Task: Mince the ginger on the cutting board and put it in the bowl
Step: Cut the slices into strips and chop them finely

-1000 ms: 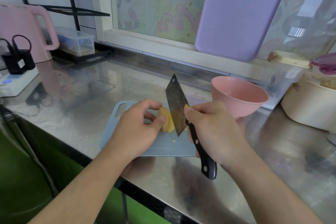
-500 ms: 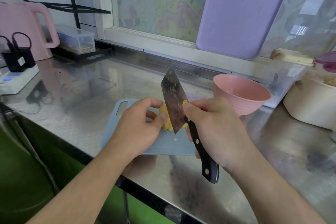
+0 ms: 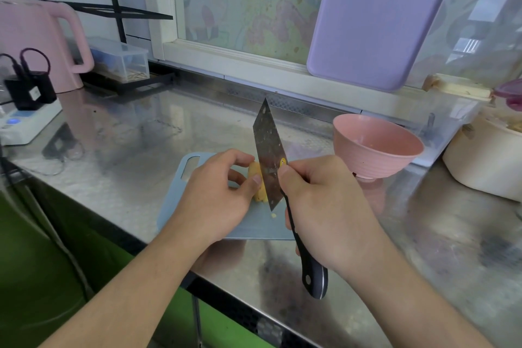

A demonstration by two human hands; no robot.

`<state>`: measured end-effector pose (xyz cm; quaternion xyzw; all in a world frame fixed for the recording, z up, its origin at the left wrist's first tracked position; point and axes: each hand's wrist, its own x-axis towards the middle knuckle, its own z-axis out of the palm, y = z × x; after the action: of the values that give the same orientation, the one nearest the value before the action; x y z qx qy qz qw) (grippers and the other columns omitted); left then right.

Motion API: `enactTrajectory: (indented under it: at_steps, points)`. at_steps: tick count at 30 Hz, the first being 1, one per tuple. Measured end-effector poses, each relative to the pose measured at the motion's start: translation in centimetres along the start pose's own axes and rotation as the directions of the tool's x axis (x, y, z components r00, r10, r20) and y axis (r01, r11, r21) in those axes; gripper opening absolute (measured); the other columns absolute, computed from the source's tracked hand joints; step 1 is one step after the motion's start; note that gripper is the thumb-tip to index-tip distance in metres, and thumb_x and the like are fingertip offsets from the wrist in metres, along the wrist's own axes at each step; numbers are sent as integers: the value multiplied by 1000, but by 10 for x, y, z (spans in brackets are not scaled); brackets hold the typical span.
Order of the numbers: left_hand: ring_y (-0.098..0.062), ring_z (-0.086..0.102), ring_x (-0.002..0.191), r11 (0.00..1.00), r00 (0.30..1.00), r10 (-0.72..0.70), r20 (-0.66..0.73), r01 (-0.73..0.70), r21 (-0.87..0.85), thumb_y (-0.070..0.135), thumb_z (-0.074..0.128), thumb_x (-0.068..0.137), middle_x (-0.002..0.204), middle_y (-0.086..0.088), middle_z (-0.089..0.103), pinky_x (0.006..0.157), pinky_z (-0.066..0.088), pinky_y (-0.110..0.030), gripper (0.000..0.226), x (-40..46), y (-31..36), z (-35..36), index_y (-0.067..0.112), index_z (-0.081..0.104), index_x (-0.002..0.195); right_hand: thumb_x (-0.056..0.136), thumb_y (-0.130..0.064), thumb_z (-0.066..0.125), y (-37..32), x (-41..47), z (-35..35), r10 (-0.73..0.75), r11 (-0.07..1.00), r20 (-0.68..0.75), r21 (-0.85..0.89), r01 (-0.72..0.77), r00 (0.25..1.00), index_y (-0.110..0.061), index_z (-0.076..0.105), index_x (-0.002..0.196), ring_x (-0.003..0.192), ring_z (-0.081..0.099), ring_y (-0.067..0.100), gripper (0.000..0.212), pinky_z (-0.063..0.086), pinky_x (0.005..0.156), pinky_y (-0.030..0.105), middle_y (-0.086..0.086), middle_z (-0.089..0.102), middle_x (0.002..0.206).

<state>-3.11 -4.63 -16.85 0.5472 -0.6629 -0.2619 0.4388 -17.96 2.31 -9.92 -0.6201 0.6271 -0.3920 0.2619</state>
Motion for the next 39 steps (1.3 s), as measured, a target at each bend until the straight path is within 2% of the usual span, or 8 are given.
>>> enactTrajectory:
  at_steps: [5,14,17,21,26,31,35,39]
  points:
    - [2,64,100,1000,1000,4,0,-4,18,40,70,96,111,22,68,90,55,-28,20,-1,0,0,43,65,115,102,-23,50,1,-2,2,-11,1000,-11,-12,11,1000,-4,46,62,44,45,26,44,50,48,53,30,58,66]
    - [0,65,101,1000,1000,5,-17,-4,19,38,69,97,111,21,68,89,55,-28,20,-1,-1,0,41,65,116,103,-19,51,1,-5,0,-8,1000,23,-14,9,1000,-4,40,60,44,38,21,47,41,44,48,30,48,59]
    - [1,65,101,1000,999,12,-35,-11,12,36,70,96,115,22,66,88,53,-25,18,-1,0,0,38,66,114,103,-20,51,4,-7,-1,5,1000,44,-18,-4,999,-6,41,59,43,36,21,47,37,43,42,16,42,53]
    - [1,65,100,1000,999,23,-34,-22,15,36,70,96,115,22,65,89,55,-28,15,1,-1,1,39,67,111,104,-24,52,6,-8,-2,18,999,48,-42,-16,999,-10,44,60,43,41,20,47,42,48,38,9,52,54]
    - [0,66,99,999,998,35,-44,-35,15,36,71,95,112,19,67,89,57,-31,16,2,-4,1,36,68,110,105,-29,52,5,-10,0,24,994,49,-105,-19,999,-14,45,67,47,45,15,41,38,51,27,5,57,63]
    - [0,67,97,999,998,32,-46,-32,-15,33,71,95,107,17,68,89,57,-31,12,2,-4,1,35,69,106,105,-27,52,6,-6,-1,56,995,56,-82,-52,997,-9,47,71,46,47,20,39,42,53,29,7,54,63]
    - [-1,68,97,999,998,36,-48,-37,-23,31,71,94,105,16,70,89,57,-32,12,1,-3,1,35,70,105,104,-26,50,4,-1,2,16,986,78,-164,-3,997,-8,50,74,52,49,19,35,42,55,31,10,62,70]
    - [0,67,98,999,999,29,-43,-31,-31,29,72,94,104,16,71,88,56,-28,15,1,-2,1,36,69,107,105,-19,47,0,4,4,-34,958,161,-275,78,986,-9,57,81,70,57,28,28,58,75,46,12,60,76]
